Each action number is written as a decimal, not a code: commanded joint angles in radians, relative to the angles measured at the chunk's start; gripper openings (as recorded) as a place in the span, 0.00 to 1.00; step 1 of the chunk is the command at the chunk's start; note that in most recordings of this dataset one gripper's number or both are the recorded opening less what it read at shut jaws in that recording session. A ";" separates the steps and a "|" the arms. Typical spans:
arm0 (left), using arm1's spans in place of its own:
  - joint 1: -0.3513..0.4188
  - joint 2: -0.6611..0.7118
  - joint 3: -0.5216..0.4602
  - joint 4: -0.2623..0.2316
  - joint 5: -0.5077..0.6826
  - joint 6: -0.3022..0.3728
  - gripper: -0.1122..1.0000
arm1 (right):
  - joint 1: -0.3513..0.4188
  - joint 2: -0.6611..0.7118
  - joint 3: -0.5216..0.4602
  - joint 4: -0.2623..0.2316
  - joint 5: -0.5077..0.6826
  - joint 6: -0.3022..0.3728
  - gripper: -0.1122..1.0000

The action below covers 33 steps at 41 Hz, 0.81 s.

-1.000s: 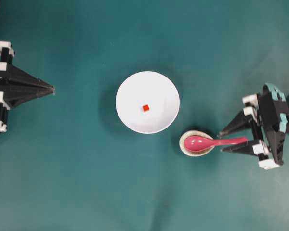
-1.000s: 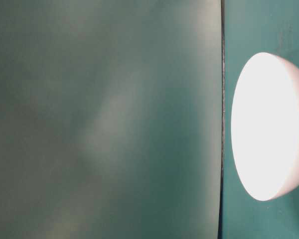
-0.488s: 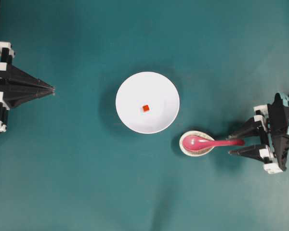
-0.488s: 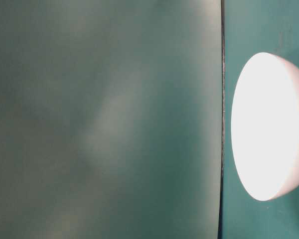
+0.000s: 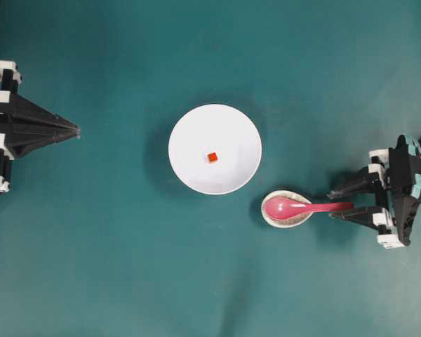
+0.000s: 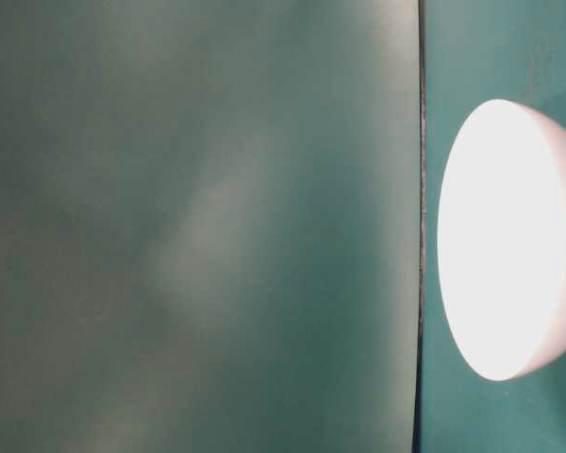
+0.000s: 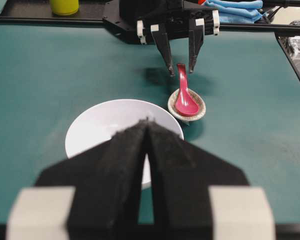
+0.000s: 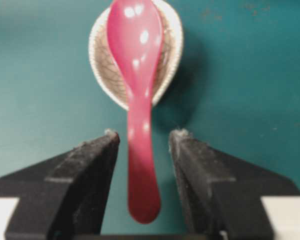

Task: Grip the spoon and scoop the red block from the bowl with right arm.
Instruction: 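Lower the open right gripper around the pink spoon handle, then close the right gripper on the pink spoon handle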

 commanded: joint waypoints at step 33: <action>0.002 0.009 -0.025 0.002 -0.002 -0.002 0.10 | 0.003 -0.003 -0.012 0.018 0.035 -0.086 0.40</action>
